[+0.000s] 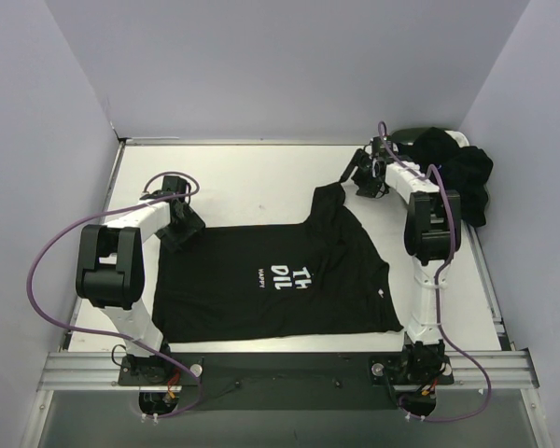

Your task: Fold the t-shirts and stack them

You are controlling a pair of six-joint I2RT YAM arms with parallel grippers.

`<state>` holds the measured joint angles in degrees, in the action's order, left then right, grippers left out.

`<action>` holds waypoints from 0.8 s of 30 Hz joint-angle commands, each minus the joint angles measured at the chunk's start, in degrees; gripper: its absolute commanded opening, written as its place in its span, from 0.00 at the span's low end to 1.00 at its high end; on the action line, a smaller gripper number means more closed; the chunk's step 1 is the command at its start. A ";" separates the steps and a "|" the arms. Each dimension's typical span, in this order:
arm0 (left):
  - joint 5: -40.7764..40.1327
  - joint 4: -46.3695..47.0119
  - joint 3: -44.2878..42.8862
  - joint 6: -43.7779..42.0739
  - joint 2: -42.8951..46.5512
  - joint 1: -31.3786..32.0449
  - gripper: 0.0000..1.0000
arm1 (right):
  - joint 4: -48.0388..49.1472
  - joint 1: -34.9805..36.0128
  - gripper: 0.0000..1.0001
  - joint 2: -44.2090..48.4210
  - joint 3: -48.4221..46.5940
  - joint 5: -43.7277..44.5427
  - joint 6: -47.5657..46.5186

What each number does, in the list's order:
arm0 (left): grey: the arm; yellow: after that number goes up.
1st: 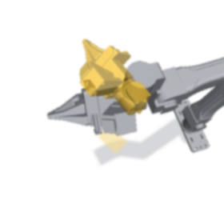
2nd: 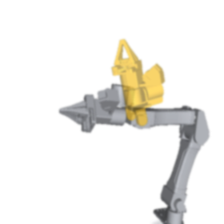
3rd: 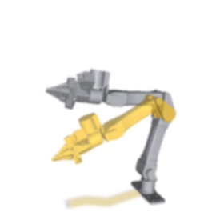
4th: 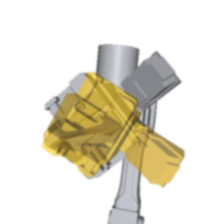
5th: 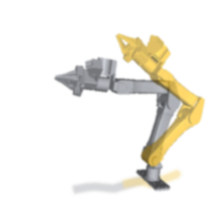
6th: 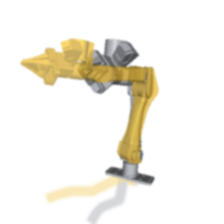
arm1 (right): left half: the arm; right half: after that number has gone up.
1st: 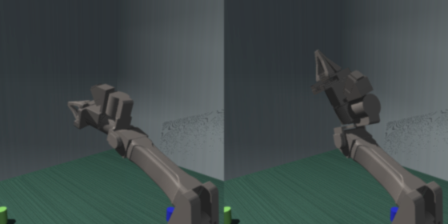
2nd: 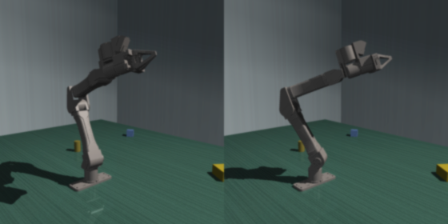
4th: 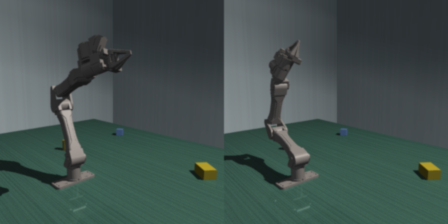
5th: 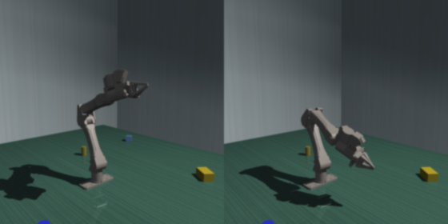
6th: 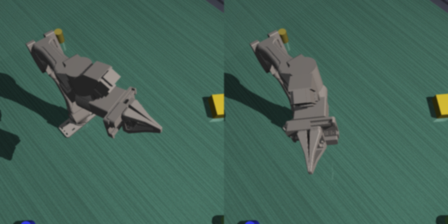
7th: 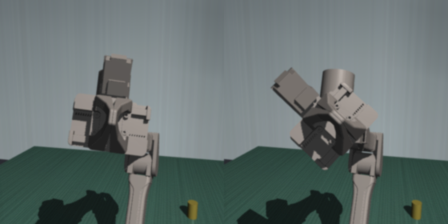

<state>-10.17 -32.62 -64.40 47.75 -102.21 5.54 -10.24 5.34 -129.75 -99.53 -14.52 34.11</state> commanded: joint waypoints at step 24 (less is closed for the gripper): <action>-2.30 -1.83 0.68 0.15 1.58 0.17 0.79 | -2.06 2.57 0.00 -7.18 -6.73 -3.94 4.39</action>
<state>-10.57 -32.88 -64.34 47.79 -102.21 5.56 -8.64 7.35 -135.57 -104.53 -20.60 39.40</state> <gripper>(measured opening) 0.792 0.022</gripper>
